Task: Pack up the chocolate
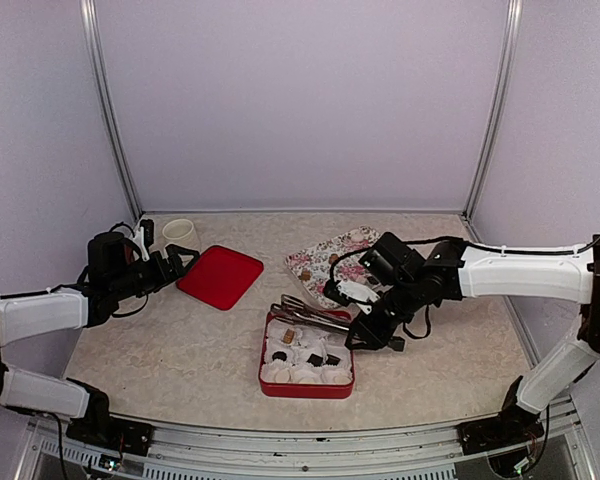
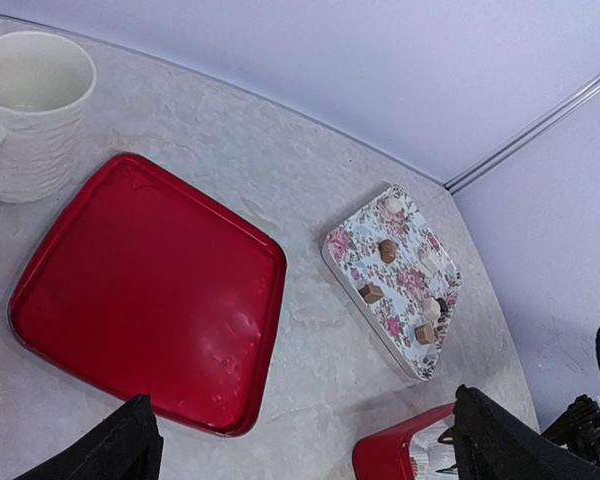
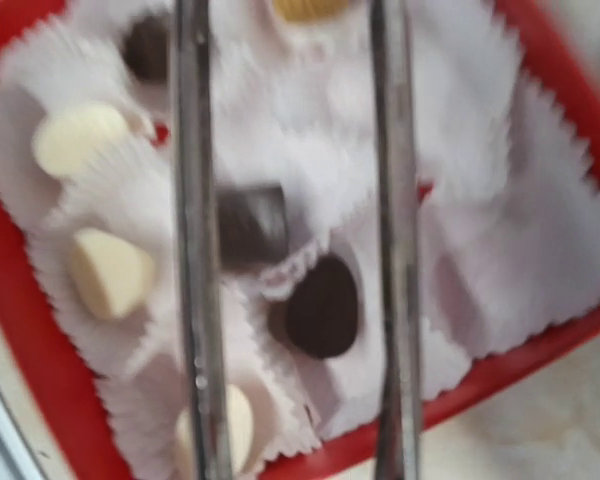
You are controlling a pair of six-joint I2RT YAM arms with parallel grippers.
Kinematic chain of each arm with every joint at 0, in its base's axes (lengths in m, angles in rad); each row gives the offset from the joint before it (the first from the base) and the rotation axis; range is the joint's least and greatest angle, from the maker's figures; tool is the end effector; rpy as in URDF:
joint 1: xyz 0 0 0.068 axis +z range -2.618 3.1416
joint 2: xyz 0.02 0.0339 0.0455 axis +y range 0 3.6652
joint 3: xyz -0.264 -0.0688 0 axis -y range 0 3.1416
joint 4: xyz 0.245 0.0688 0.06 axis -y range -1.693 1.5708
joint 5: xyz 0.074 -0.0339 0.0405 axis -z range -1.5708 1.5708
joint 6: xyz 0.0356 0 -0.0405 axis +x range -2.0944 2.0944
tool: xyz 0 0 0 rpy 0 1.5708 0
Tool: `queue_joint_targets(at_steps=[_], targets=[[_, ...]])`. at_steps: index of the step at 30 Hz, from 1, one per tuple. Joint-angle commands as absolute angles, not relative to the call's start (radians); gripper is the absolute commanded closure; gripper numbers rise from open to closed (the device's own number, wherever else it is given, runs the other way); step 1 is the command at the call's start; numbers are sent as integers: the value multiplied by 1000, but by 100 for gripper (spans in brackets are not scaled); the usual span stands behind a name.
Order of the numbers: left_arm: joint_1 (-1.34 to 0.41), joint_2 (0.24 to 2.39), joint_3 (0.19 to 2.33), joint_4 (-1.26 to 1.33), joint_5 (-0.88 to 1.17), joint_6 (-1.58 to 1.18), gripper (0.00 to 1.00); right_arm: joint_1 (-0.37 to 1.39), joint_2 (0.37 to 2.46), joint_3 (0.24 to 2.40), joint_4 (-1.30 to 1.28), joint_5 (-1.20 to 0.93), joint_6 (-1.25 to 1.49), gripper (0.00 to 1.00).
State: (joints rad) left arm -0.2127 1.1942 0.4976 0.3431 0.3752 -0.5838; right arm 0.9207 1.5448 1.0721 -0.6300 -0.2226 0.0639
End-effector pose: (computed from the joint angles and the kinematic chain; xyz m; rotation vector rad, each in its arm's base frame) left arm 0.2414 -0.0655 0.2107 -0.1081 1.9998 -0.8840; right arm 0.1799 0.2496 0.2223 -1.2197 2.4928 0.5858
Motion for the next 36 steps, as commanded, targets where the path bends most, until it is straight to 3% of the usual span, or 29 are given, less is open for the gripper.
queue_joint_targets(at_steps=[1,18,36], targets=[[-205,1201,493,351,391,-591,1,905,1468,1141,-604,-217,61,67],[-204,1219,490,361,388,-585,1,638,1654,1253,-577,-172,1,63],[-203,1240,488,388,386,-592,1,583,1872,1325,-541,-244,-77,65]])
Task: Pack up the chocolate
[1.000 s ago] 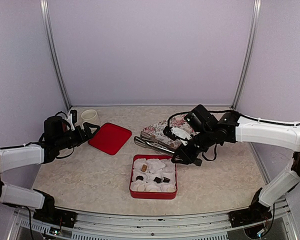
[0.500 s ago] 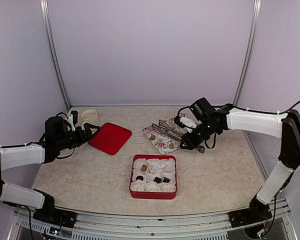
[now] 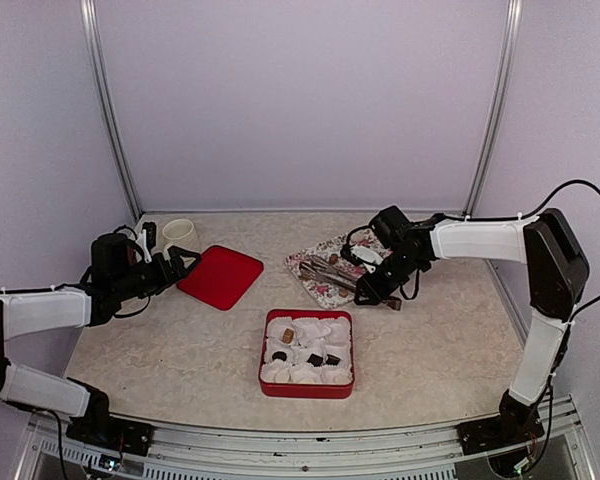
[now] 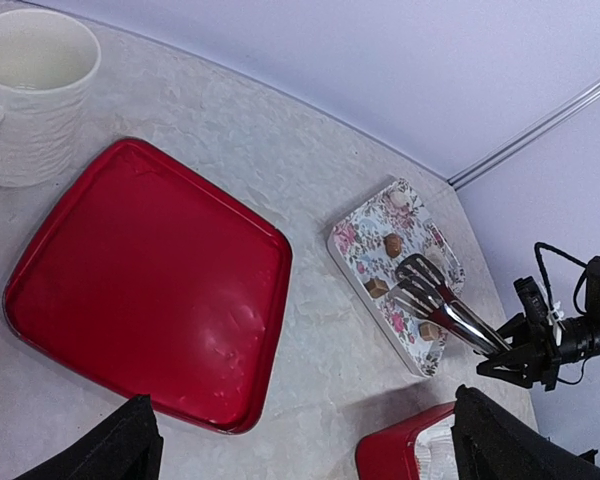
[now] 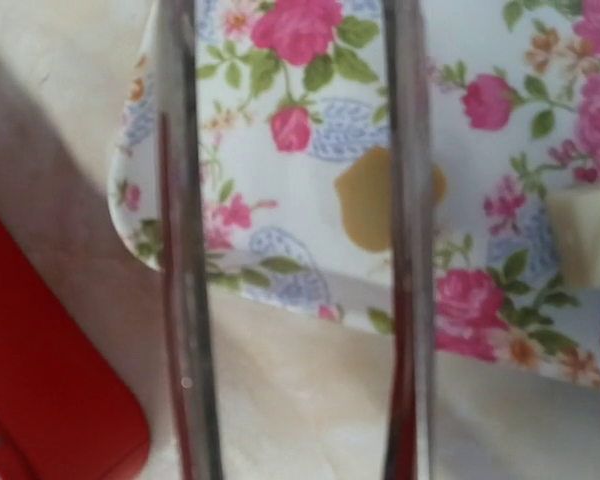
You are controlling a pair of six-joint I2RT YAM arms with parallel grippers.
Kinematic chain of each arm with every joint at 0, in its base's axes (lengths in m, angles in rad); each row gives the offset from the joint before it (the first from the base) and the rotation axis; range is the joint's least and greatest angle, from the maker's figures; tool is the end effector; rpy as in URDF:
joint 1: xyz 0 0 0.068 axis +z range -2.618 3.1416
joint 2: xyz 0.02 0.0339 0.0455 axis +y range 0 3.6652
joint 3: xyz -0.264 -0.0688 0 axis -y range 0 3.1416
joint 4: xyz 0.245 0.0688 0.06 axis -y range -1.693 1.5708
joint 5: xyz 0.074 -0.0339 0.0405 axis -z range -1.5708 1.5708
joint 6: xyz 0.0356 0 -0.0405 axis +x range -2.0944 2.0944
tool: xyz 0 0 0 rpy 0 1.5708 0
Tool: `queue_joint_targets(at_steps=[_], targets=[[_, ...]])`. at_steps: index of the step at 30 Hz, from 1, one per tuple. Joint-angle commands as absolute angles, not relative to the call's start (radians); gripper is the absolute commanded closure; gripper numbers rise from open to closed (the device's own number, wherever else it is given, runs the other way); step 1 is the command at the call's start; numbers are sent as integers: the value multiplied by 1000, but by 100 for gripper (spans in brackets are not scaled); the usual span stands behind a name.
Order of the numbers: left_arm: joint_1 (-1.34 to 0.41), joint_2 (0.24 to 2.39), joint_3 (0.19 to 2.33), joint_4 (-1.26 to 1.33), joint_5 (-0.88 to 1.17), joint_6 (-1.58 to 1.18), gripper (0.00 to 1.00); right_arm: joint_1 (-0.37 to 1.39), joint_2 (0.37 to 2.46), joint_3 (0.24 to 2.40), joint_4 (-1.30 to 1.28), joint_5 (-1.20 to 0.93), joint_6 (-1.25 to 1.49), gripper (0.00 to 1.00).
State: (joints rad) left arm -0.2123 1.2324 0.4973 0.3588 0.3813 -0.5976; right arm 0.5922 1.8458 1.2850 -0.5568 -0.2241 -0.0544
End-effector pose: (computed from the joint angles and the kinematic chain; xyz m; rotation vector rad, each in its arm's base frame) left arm 0.2454 -0.0664 0.2034 -0.1260 2.0246 -0.8957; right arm 0.3098 0.2179 0.1903 -0.9334 2.5632 0.4628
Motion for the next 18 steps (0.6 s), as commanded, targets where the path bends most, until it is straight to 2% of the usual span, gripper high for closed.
queue_joint_targets(at_steps=[1,18], targets=[[-203,1242,489,387,387,-592,1,582,1879,1331,-541,-246,-78,65],[-194,1252,486,384,387,-578,1,569,1975,1392,-555,-259,-95,68]])
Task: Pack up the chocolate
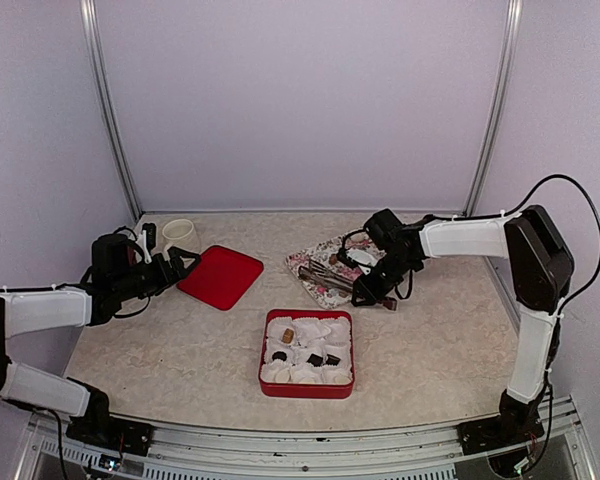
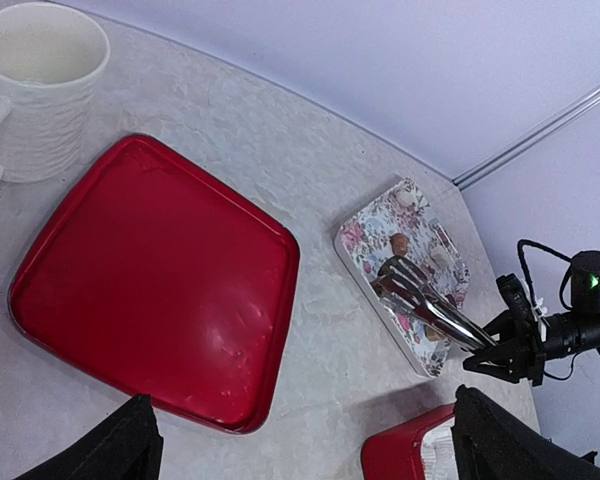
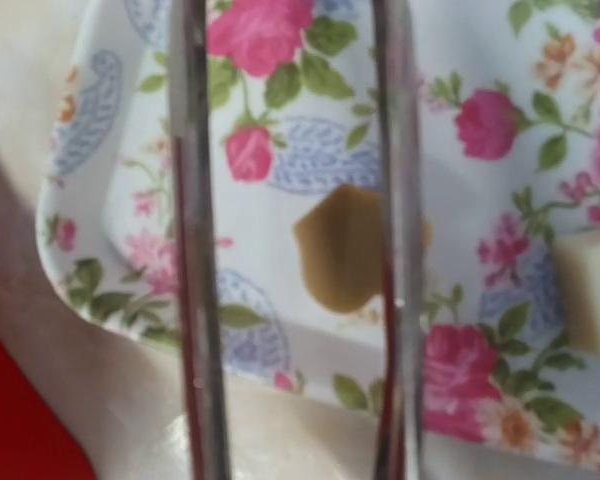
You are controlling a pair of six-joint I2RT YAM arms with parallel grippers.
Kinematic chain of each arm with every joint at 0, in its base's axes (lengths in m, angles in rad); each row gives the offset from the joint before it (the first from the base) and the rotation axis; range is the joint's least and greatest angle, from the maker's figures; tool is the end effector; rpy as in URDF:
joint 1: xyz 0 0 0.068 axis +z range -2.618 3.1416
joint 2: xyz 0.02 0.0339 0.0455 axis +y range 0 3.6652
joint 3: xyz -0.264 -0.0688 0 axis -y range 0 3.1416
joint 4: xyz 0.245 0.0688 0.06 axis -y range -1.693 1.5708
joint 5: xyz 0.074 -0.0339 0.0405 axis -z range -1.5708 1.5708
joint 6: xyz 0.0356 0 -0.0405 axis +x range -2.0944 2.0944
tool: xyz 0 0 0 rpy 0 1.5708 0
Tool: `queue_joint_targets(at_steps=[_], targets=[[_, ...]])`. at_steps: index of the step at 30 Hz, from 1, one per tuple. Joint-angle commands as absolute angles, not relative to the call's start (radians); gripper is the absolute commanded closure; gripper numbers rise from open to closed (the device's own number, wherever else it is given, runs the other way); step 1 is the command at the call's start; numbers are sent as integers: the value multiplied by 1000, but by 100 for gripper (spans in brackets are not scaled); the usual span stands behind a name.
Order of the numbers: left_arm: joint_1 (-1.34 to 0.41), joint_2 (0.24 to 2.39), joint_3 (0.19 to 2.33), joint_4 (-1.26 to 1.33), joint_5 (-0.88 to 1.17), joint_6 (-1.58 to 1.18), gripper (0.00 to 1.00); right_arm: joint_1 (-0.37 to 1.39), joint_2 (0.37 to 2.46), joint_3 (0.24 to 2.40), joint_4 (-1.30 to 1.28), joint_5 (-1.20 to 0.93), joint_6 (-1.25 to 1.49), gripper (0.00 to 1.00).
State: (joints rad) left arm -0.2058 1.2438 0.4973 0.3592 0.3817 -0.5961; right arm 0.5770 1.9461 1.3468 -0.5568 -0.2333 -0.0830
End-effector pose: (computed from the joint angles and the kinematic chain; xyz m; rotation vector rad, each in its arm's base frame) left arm 0.2468 -0.0651 0.2008 -0.1345 2.0340 -0.8898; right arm 0.3280 0.2233 0.1710 -0.9590 2.5899 0.4557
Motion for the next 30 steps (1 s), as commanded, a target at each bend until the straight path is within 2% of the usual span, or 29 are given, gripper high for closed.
queue_joint_targets(at_steps=[1,13,30], targets=[[-192,1254,487,384,389,-577,1,569,1981,1398,-555,-264,-95,69],[-189,1262,486,389,392,-578,1,565,1958,1401,-582,-250,-95,83],[-187,1245,488,383,374,-580,1,592,1551,1261,-680,-278,-37,85]])
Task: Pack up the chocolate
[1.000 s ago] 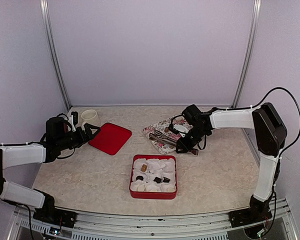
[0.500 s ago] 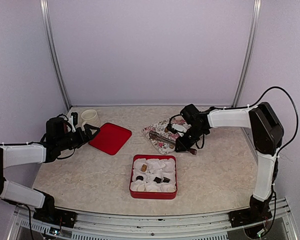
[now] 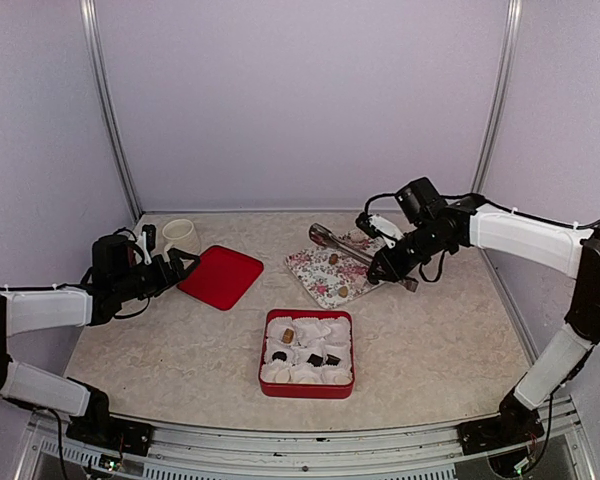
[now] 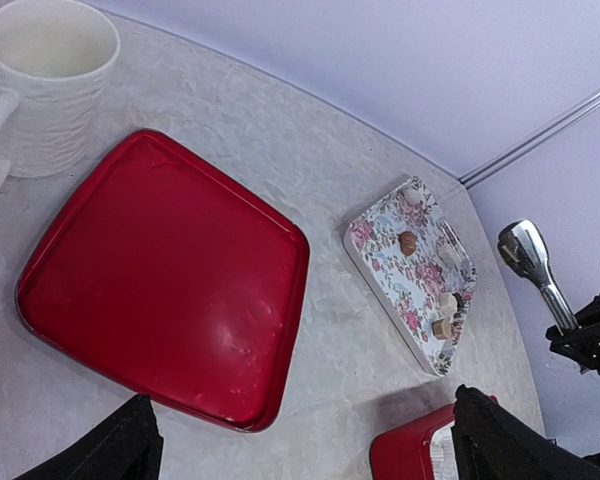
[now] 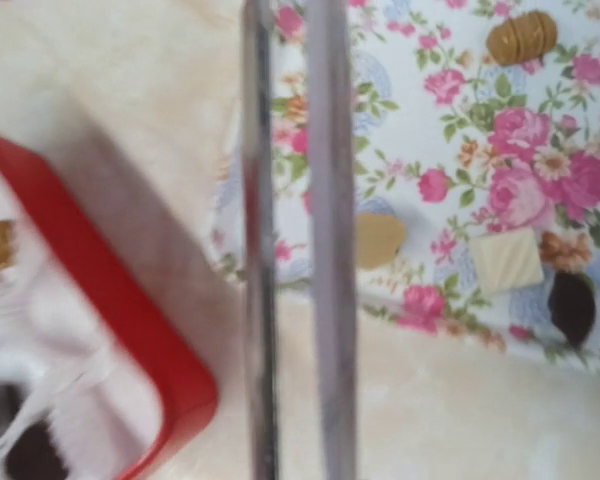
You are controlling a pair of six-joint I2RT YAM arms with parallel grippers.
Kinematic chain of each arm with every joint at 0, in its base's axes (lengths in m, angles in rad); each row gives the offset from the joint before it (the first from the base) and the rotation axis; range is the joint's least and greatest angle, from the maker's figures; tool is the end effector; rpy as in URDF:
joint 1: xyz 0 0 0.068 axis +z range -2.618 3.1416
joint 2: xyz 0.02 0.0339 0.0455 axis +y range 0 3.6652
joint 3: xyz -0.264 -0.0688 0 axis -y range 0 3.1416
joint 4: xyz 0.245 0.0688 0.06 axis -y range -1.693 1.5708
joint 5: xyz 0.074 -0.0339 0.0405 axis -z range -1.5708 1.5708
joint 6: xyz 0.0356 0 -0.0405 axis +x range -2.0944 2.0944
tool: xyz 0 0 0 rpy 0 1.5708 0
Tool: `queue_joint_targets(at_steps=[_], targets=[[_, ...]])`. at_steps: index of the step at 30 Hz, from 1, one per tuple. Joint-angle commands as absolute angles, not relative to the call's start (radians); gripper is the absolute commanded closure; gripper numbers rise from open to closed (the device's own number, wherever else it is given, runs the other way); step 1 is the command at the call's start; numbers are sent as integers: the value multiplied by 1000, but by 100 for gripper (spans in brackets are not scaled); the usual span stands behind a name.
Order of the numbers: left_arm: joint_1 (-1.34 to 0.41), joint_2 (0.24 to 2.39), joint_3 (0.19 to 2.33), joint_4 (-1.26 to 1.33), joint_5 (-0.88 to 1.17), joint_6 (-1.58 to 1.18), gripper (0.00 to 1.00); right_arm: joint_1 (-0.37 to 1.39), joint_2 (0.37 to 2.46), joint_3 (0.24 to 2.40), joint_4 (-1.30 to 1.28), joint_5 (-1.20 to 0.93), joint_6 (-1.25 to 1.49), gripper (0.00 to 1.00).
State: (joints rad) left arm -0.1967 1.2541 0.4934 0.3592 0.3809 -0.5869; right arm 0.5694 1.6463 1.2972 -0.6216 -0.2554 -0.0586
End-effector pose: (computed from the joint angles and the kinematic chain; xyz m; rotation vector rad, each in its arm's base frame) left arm 0.2476 -0.0628 0.1971 -0.1397 2.0449 -0.8761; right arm 0.2915 0.1973 0.2598 -0.8930 2.4184 0.5214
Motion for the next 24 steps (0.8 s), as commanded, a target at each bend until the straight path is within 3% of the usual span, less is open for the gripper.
queue_joint_targets(at_steps=[1,15,24], targets=[[-188,1245,489,382,374,-580,1,606,1525,1252,-696,-273,-33,85],[-188,1255,486,391,378,-598,1,813,1305,1060,-811,-241,44,84],[-189,1235,495,373,373,-594,1,837,1416,1077,-835,-181,59,85]])
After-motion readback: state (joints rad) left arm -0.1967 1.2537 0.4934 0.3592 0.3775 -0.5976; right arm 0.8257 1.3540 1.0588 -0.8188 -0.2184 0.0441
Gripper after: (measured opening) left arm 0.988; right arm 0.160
